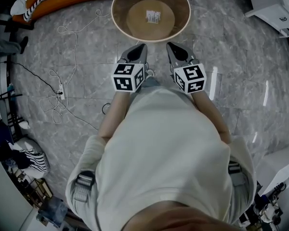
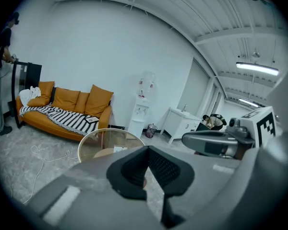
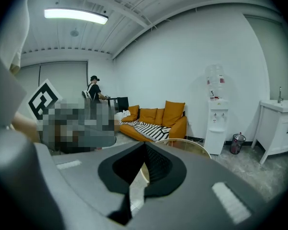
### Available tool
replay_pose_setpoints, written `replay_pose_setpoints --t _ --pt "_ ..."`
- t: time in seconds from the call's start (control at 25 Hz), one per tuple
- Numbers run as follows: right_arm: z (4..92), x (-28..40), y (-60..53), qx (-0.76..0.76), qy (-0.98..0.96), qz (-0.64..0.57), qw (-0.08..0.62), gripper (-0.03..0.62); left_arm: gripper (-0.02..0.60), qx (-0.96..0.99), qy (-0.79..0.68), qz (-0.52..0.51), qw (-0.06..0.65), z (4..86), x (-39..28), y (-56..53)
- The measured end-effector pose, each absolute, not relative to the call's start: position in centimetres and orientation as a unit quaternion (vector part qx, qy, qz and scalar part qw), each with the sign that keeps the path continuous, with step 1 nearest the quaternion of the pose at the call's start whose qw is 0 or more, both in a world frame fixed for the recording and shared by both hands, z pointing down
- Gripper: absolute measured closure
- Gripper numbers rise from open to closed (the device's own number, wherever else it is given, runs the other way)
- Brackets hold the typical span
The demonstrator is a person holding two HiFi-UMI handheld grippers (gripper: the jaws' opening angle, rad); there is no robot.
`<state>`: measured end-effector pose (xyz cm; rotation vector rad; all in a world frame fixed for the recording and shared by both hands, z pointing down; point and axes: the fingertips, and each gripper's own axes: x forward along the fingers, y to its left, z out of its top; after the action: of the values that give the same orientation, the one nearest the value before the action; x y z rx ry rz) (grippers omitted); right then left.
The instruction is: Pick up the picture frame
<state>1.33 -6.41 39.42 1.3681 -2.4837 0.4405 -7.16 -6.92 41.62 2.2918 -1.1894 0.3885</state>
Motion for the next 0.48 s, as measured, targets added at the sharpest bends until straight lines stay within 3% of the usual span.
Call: replay_pose_setpoints --t 0.48 --pt "42.6 0.5 -13.4 0.493 -0.837 0.163 0.174 0.594 0.580 0.849 -0.421 0.166 0.273 45.2 -9.2 -14.4"
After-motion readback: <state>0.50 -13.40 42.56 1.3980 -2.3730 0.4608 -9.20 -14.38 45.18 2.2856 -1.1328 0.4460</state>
